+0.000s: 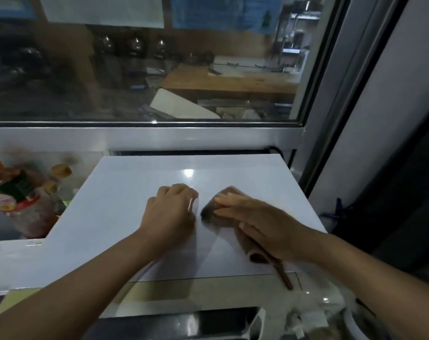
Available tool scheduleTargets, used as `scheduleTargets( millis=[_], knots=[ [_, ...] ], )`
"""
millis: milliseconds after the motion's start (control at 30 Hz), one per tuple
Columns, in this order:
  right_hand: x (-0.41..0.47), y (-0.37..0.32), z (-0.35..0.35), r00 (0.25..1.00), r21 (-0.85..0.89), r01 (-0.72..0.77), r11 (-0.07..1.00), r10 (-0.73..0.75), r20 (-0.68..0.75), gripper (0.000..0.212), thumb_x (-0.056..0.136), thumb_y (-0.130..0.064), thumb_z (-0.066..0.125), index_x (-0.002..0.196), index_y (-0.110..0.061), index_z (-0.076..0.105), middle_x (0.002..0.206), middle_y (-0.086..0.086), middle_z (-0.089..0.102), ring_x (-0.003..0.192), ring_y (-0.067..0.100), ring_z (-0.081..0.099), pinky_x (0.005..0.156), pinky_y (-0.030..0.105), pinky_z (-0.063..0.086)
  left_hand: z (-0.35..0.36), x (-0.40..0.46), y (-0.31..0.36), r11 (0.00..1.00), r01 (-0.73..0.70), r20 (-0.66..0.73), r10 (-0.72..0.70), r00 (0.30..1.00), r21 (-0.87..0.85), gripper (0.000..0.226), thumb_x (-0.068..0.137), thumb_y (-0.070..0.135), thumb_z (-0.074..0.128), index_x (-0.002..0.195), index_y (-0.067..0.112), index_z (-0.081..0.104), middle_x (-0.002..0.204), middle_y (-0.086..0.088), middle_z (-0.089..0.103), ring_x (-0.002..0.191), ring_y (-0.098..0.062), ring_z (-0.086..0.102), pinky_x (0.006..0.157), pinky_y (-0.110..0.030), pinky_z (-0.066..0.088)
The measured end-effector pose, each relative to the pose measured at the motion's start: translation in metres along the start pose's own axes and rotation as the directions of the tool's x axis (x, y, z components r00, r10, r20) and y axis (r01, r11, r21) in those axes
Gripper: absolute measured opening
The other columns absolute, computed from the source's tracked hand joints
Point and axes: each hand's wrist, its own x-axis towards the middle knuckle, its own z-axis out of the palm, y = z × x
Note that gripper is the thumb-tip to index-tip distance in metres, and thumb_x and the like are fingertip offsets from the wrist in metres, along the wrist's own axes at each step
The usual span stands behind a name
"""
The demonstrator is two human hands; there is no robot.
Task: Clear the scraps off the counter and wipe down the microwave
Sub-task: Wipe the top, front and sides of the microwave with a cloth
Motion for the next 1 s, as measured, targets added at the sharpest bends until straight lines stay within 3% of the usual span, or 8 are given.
scheduleTargets(
  millis=[133,267,367,500,633,700,867,1000],
  knots=[
    [0.004,0.059,-0.034,0.981,0.034,-0.189,0.981,0.190,-0.035,0.037,0.097,-0.005,0.041,0.131,-0.011,0.053,0.134,0.009,0.050,0.127,0.024,0.044,0.110,0.038,0.033,0.005,0.003,0.006,0.999,0.042,-0.003,-0.042,0.999,-0.003,0.042,0.089,0.018,0.052,0.129,0.028,0.049,0.141,0.005,0.043,0.127,-0.024,0.037,0.100,-0.037,0.037],
    [0.002,0.103,-0.047,0.916,-0.081,-0.396,0.914,0.387,-0.108,0.041,0.097,-0.001,0.039,0.137,-0.009,0.045,0.144,0.011,0.041,0.135,0.027,0.034,0.107,0.017,0.020,0.004,0.002,0.008,0.997,0.080,0.011,-0.080,0.997,0.003,0.044,0.086,0.021,0.050,0.128,0.032,0.049,0.143,0.008,0.041,0.129,-0.023,0.035,0.101,-0.038,0.034],
    [-0.007,0.097,-0.037,0.858,-0.126,-0.506,0.854,0.482,-0.179,0.043,0.098,-0.007,0.036,0.141,-0.011,0.038,0.152,0.007,0.029,0.141,0.023,0.023,0.117,0.030,0.015,0.003,0.002,0.012,0.994,0.108,0.021,-0.108,0.994,0.002,0.042,0.084,0.022,0.051,0.125,0.032,0.051,0.140,0.008,0.043,0.126,-0.023,0.037,0.099,-0.039,0.034],
    [-0.058,0.053,-0.020,0.844,-0.102,-0.517,0.850,0.487,-0.225,0.045,0.099,-0.018,0.032,0.144,-0.015,0.032,0.156,0.001,0.020,0.144,0.014,0.012,0.113,0.016,-0.002,0.002,0.002,0.012,0.994,0.105,0.016,-0.105,0.994,-0.016,0.039,0.086,0.019,0.054,0.124,0.027,0.054,0.139,0.003,0.047,0.127,-0.027,0.040,0.099,-0.045,0.037],
    [-0.098,0.017,-0.006,0.823,-0.093,-0.547,0.832,0.515,-0.240,0.047,0.099,-0.028,0.029,0.146,-0.023,0.023,0.156,-0.009,0.008,0.142,0.012,0.012,0.115,0.031,0.016,0.000,-0.003,0.014,0.995,0.098,0.036,-0.097,0.995,-0.029,0.038,0.089,0.015,0.053,0.127,0.024,0.055,0.140,0.002,0.048,0.129,-0.030,0.040,0.101,-0.046,0.038],
    [-0.094,0.021,-0.010,0.828,-0.091,-0.544,0.834,0.515,-0.222,0.045,0.100,-0.023,0.031,0.144,-0.013,0.028,0.154,-0.003,0.012,0.136,0.013,0.021,0.108,0.032,0.024,0.000,-0.012,0.018,0.997,0.078,0.019,-0.078,0.997,-0.017,0.036,0.088,0.013,0.053,0.121,0.025,0.058,0.135,0.003,0.051,0.125,-0.031,0.041,0.096,-0.043,0.038],
    [-0.055,0.055,-0.031,0.651,0.119,-0.731,0.672,0.739,-0.175,0.047,0.101,-0.021,0.029,0.147,-0.017,0.022,0.154,0.004,0.017,0.129,0.025,0.036,0.102,0.029,0.027,0.003,-0.044,0.024,1.000,-0.022,-0.005,0.022,1.000,-0.014,0.038,0.087,0.015,0.053,0.123,0.028,0.057,0.139,0.006,0.047,0.123,-0.029,0.040,0.098,-0.043,0.037],
    [-0.064,0.039,-0.025,0.651,0.126,-0.724,0.678,0.732,-0.200,0.045,0.101,-0.025,0.028,0.146,-0.023,0.022,0.153,0.001,0.019,0.126,0.025,0.040,0.102,0.033,0.031,0.004,-0.055,0.024,0.999,-0.034,0.011,0.034,0.999,-0.035,0.040,0.092,0.019,0.046,0.131,0.029,0.050,0.143,0.008,0.042,0.125,-0.027,0.037,0.102,-0.047,0.036]
  ],
)
